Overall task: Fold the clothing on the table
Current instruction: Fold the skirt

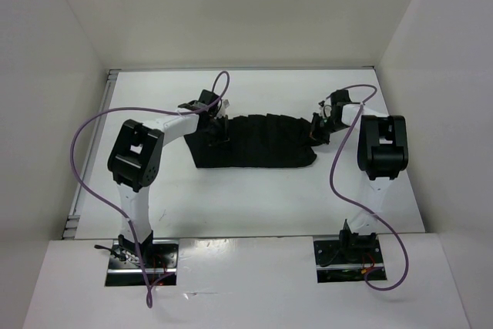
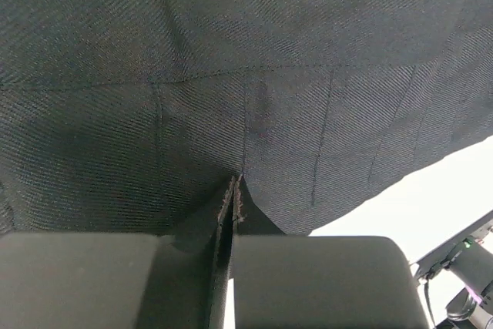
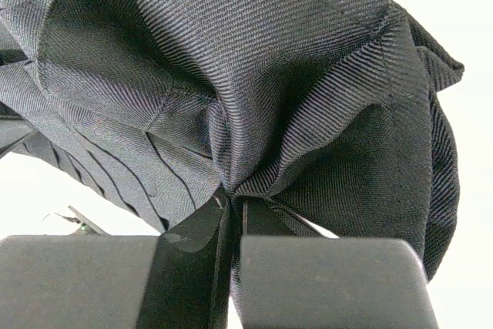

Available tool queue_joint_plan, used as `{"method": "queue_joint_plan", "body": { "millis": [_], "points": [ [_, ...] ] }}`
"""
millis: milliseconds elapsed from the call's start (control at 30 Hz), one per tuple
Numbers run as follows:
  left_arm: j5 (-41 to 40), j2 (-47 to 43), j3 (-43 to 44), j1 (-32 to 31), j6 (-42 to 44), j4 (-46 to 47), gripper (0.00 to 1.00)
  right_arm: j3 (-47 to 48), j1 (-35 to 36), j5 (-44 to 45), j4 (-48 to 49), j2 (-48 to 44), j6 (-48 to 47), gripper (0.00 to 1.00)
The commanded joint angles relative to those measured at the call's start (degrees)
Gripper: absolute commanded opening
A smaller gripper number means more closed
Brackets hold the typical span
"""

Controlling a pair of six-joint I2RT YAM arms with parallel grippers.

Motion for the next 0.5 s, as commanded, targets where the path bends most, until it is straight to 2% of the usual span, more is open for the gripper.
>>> {"method": "queue_joint_plan", "body": {
  "millis": [0,167,467],
  "points": [
    [-0.05,-2.95,1.29,-0.33,0.96,0.28,0.03,-0.32,-0.04,6.17,-1.48,-1.25,-0.28,0.00],
    [11.43,-4.19,4.80,-0.33,0.35,2.39,0.05,-0.32,-0.04,6.69,-2.00,-4.14,0.25,0.00],
    [17.62,6.52,13.85,-2.08,-3.16,7.13,0.00,-0.32,0.49,6.70,-2.53,-5.38,0.77,0.00]
  ]
}}
